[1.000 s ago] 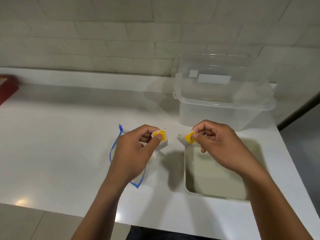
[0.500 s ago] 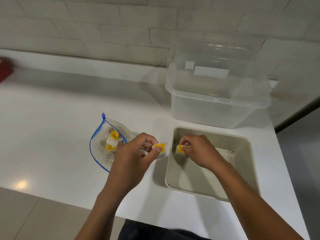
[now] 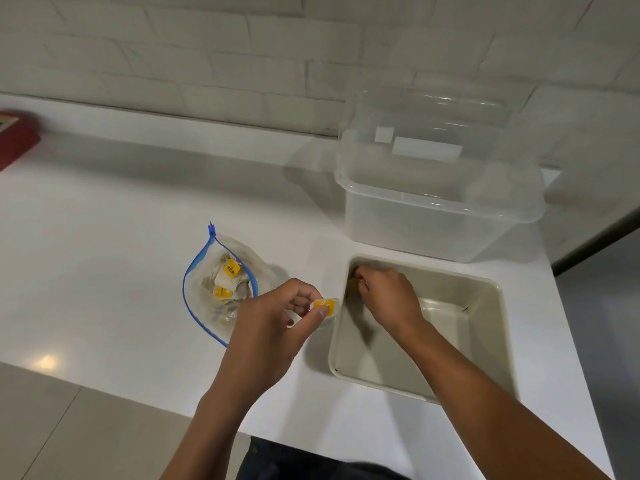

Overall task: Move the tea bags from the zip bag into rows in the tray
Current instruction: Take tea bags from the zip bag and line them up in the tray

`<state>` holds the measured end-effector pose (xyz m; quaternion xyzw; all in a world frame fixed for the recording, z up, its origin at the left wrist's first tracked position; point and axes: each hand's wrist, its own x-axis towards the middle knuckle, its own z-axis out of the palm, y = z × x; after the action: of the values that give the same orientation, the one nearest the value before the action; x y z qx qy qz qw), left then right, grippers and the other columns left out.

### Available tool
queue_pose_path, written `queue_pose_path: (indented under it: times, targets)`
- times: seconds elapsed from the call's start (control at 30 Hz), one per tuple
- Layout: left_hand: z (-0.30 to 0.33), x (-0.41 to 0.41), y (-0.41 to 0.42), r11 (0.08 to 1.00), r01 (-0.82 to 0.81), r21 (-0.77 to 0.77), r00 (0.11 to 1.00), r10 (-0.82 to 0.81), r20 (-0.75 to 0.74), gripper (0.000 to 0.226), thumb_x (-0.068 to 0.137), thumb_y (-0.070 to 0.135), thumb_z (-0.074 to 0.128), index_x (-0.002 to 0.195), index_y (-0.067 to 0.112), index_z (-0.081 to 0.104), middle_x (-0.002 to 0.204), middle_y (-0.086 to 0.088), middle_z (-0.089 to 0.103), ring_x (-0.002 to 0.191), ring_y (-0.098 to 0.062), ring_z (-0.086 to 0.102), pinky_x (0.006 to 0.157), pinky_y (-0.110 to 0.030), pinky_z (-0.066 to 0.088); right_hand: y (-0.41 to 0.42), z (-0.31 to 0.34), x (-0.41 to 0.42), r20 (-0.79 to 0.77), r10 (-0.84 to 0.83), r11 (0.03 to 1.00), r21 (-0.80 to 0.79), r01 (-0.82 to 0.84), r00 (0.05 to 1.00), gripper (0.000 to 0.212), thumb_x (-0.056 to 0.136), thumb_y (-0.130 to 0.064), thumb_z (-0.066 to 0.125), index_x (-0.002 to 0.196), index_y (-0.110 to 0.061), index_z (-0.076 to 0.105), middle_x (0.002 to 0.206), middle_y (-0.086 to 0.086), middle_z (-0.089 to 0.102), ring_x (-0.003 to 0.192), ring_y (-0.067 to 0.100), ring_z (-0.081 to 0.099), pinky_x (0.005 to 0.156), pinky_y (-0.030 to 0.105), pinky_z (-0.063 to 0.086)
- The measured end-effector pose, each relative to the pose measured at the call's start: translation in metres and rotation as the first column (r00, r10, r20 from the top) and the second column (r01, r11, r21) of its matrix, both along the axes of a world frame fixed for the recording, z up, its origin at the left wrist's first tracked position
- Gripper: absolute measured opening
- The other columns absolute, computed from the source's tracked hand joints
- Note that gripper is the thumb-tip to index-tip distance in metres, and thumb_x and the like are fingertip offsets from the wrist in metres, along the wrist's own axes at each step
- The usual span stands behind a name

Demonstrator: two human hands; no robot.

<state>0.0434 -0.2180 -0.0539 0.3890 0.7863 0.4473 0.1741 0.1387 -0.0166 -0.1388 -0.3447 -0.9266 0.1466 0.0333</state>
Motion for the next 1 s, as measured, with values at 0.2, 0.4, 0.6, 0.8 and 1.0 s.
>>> queue_pose_path:
  times: [0.2, 0.4, 0.6, 0.8, 1.0]
  targets:
    - [-0.002, 0.002, 0.001, 1.0, 0.001, 0.002, 1.0, -0.001, -0.005, 0.011, 0.086, 0.031, 0.077, 0.085, 0.033, 0.067, 0.079, 0.018, 0.069, 0.08, -0.009, 0.066, 0.068, -0.027, 0.055, -0.002, 0.005, 0.007, -0.074, -0.043, 0.999, -0.001, 0.043, 0.996, 0.021, 0.093, -0.028, 0.059, 0.112, -0.028, 0.066, 0.099, 0.001, 0.073, 0.087, 0.029, 0.067, 0.069, 0.033, 0.053]
    - [-0.006, 0.005, 0.001, 1.0, -0.014, -0.007, 1.0, 0.014, 0.024, 0.015, 0.086, 0.029, 0.078, 0.083, 0.036, 0.065, 0.079, 0.019, 0.069, 0.079, -0.008, 0.067, 0.069, -0.029, 0.055, 0.0, -0.002, 0.032, -0.04, -0.299, 0.948, -0.123, 0.292, 0.953, 0.023, 0.092, -0.033, 0.064, 0.106, -0.015, 0.067, 0.098, 0.008, 0.072, 0.095, 0.032, 0.064, 0.072, 0.033, 0.049]
    - [-0.007, 0.009, 0.004, 1.0, 0.002, -0.004, 1.0, -0.002, 0.015, 0.016, 0.086, 0.027, 0.078, 0.082, 0.035, 0.065, 0.079, 0.018, 0.069, 0.079, -0.008, 0.065, 0.067, -0.029, 0.053, 0.006, -0.01, 0.028, 0.054, -0.295, 0.903, -0.31, 0.297, 0.954, 0.021, 0.091, -0.031, 0.061, 0.08, -0.019, 0.074, 0.084, 0.004, 0.07, 0.085, 0.027, 0.064, 0.071, 0.033, 0.055]
    - [-0.007, 0.009, 0.009, 1.0, -0.006, 0.024, 1.0, 0.006, 0.015, 0.015, 0.086, 0.028, 0.078, 0.082, 0.035, 0.065, 0.078, 0.019, 0.068, 0.073, -0.006, 0.063, 0.065, -0.029, 0.053, 0.005, -0.007, 0.022, 0.073, -0.252, 0.916, -0.305, 0.262, 0.965, 0.023, 0.093, -0.024, 0.056, 0.092, -0.023, 0.079, 0.094, 0.003, 0.073, 0.088, 0.028, 0.066, 0.072, 0.03, 0.055]
    - [-0.006, 0.01, 0.015, 0.999, 0.005, 0.032, 0.999, -0.006, 0.046, 0.012, 0.086, 0.03, 0.078, 0.083, 0.033, 0.066, 0.078, 0.018, 0.068, 0.077, -0.008, 0.065, 0.065, -0.03, 0.054, -0.002, 0.011, 0.03, 0.088, -0.25, 0.922, -0.283, 0.265, 0.964, 0.032, 0.091, -0.019, 0.05, 0.061, -0.024, 0.059, 0.079, 0.001, 0.064, 0.079, 0.028, 0.06, 0.062, 0.027, 0.043]
